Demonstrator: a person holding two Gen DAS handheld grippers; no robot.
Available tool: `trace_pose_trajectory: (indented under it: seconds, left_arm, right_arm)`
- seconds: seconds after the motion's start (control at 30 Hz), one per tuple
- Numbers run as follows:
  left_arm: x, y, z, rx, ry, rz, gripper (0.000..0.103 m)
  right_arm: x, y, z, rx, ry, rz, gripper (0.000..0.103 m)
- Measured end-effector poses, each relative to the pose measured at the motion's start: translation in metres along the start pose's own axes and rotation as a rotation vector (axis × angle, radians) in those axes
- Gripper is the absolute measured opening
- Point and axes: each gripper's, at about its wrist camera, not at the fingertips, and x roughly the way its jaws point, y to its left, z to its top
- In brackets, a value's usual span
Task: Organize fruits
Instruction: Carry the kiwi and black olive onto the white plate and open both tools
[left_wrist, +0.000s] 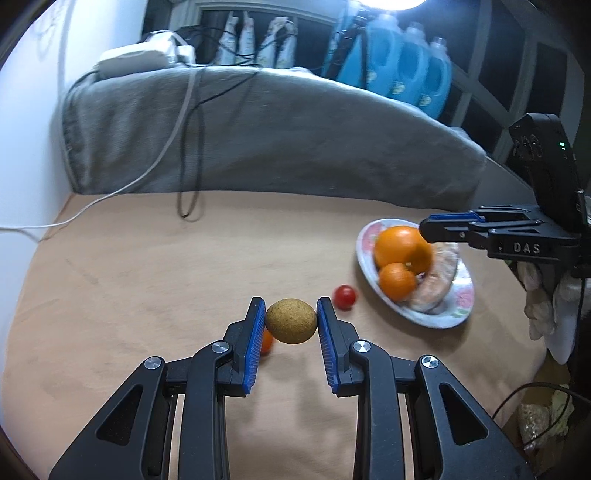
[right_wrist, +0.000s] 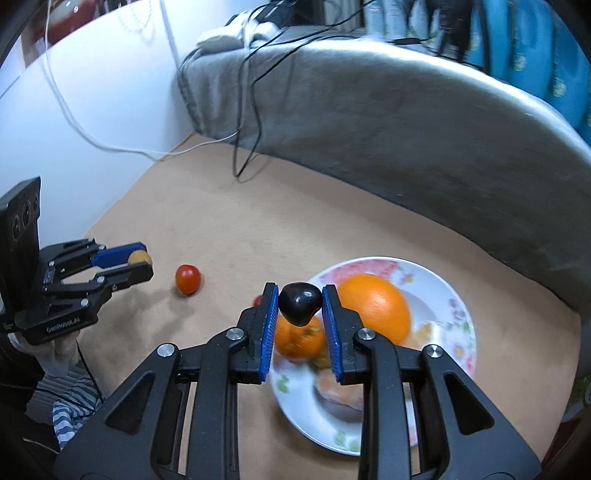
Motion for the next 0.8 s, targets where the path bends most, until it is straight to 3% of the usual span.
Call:
trace_pose_trajectory:
  seconds: [0.47,0.8]
  left_arm:
    - [0.024,-0.067,0.005,0.103,0.026,-0.122,0.027]
    - [0.041,-0.103,0.006,0.156,0.064,-0.178,0.027]
  right_arm:
    - [-0.031,-0.061,-0.017,0.135,-0.043,-0.063,0.025]
    - [-0.028,-0.091,-0.033,0.204,-0.026,-0.089,0.025]
